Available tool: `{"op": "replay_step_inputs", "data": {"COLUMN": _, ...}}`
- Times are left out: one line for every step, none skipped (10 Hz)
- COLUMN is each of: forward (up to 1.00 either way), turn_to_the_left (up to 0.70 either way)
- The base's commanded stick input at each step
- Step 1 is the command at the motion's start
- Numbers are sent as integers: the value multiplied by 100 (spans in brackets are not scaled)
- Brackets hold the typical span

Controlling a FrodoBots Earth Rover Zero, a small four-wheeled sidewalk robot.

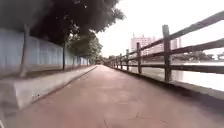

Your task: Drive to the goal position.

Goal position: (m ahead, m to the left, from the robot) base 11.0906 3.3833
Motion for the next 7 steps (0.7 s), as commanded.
{"op": "replay_step_inputs", "data": {"forward": 100, "turn_to_the_left": 0}}
{"op": "replay_step_inputs", "data": {"forward": 100, "turn_to_the_left": 0}}
{"op": "replay_step_inputs", "data": {"forward": 100, "turn_to_the_left": 0}}
{"op": "replay_step_inputs", "data": {"forward": 100, "turn_to_the_left": 0}}
{"op": "replay_step_inputs", "data": {"forward": 100, "turn_to_the_left": 0}}
{"op": "replay_step_inputs", "data": {"forward": 100, "turn_to_the_left": 0}}
{"op": "replay_step_inputs", "data": {"forward": 100, "turn_to_the_left": 0}}
